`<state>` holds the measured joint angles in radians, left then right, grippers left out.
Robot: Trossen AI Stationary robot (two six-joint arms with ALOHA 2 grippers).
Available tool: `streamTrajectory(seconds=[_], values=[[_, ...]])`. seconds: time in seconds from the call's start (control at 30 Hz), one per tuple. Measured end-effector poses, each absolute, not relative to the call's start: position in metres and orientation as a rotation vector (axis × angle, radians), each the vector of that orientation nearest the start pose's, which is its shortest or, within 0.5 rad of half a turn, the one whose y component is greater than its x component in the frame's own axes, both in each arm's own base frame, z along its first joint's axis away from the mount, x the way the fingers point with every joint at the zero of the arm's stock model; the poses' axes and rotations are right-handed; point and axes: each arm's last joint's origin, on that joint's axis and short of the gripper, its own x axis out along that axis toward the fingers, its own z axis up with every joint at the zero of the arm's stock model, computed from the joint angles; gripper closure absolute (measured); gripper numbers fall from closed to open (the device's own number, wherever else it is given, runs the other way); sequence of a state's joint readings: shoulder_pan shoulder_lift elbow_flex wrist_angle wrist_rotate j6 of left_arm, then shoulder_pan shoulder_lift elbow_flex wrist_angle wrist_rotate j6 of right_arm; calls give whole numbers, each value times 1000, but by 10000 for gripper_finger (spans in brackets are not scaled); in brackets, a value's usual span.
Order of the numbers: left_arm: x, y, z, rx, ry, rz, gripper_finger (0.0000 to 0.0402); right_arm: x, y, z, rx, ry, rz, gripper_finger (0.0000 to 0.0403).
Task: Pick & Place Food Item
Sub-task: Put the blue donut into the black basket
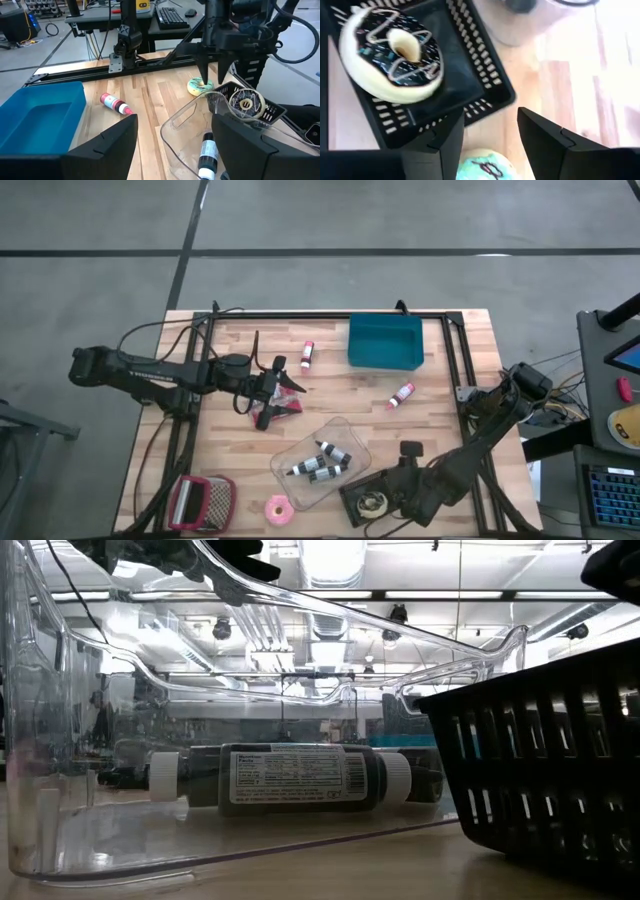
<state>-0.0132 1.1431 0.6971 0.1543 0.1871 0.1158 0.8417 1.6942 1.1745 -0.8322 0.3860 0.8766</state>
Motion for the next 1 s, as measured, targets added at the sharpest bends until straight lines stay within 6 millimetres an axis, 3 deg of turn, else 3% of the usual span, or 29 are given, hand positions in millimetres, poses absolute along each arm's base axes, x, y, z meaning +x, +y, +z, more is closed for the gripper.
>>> streamTrajectory(seconds=[0.53, 1.0], values=[[249, -9, 264, 91, 285, -217, 142, 193, 221, 196, 58, 1358, -246, 150], [249, -9, 264, 91, 286, -220, 142, 180, 211, 174, 67, 1451, -305, 149]])
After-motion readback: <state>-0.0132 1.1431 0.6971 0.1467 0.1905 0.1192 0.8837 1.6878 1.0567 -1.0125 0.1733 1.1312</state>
